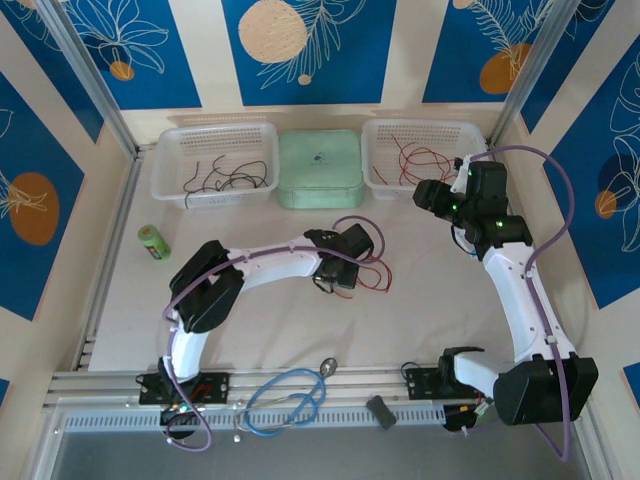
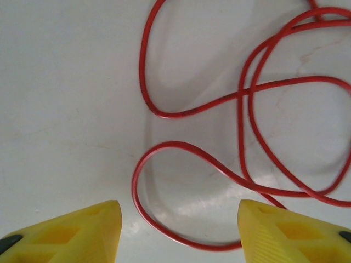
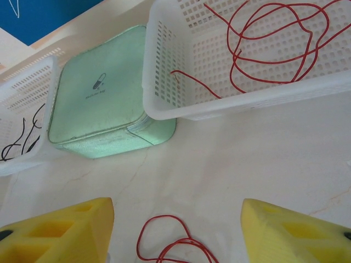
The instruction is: Untangle the cables
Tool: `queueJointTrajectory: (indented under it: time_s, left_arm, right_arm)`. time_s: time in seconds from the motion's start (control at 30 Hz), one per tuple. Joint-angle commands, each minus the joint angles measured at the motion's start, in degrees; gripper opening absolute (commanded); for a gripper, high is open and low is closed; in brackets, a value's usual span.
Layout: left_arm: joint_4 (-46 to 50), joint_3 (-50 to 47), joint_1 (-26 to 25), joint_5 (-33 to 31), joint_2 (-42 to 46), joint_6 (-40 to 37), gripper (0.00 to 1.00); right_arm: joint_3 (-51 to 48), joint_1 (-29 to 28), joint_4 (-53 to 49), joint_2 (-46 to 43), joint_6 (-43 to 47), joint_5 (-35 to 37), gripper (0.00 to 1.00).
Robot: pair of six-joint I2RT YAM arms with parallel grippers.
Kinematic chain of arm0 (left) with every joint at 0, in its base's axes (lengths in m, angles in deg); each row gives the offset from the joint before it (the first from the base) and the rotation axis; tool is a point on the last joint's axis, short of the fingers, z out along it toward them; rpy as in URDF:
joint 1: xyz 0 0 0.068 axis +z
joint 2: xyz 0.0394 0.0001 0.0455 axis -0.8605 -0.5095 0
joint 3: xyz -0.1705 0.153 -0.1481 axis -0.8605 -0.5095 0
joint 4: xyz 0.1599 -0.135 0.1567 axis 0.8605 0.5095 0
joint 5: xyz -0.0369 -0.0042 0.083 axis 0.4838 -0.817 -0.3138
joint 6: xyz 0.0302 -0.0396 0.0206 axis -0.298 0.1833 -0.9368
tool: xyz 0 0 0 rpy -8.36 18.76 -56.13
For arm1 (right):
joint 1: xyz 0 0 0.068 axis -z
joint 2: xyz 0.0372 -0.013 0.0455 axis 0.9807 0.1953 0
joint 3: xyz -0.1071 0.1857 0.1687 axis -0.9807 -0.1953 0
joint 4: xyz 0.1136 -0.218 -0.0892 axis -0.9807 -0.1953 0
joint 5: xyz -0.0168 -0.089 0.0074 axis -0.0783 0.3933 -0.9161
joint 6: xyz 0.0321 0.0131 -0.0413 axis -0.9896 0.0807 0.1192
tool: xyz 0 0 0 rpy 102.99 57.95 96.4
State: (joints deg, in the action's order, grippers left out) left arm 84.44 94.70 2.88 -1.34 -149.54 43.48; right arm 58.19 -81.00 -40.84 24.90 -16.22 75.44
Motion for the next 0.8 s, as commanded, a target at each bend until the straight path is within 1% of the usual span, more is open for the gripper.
queueJointTrajectory:
  time_s: [0.0, 0.2, 0.27, 0.33, 0.4, 0.47, 0.5, 0.63, 0.77]
  left_arm:
    - [3.91, 1.55, 1.24, -1.14, -2.97, -2.34, 0.57]
    - [4.31, 2.94, 1.9, -2.87, -4.98, -4.99, 0.53]
    - [2.59, 2.77, 2.0, -3.14, -5.25, -7.02, 0.47]
    - [1.55, 2.86, 2.04, -3.41, -5.59, -8.68, 0.36]
    - [1.09, 2.86, 1.99, -4.06, -5.48, -9.75, 0.23]
    - [0.79, 2.53, 2.02, -4.88, -4.7, -10.63, 0.06]
    - [0.65, 2.31, 2.0, -5.35, -3.91, -10.99, 0.0]
    - [0.4, 2.17, 1.53, -6.9, 0.53, -15.14, 0.0]
    - [4.91, 5.63, -0.29, -11.01, 5.03, -20.49, 0.0]
  right_arm:
    - [-0.86, -0.2, 0.35, -1.49, -0.03, -1.25, 0.63]
    - [-1.28, -0.2, 0.37, -2.06, -0.16, -1.42, 0.62]
    - [-1.54, -0.18, 0.36, -2.3, -0.46, -1.76, 0.62]
    - [-1.79, -0.18, 0.4, -2.63, -0.72, -2.02, 0.62]
    - [-1.99, -0.2, 0.14, -2.91, -0.74, -2.13, 0.62]
    - [-2.0, -0.12, -0.36, -3.39, -0.74, -2.13, 0.62]
    - [-2.09, -0.12, -0.61, -3.6, -0.74, -2.13, 0.62]
    - [-2.78, -0.02, -1.51, -4.71, -1.16, -2.74, 0.62]
    - [-3.75, -0.02, -2.88, -5.51, -2.76, -3.96, 0.62]
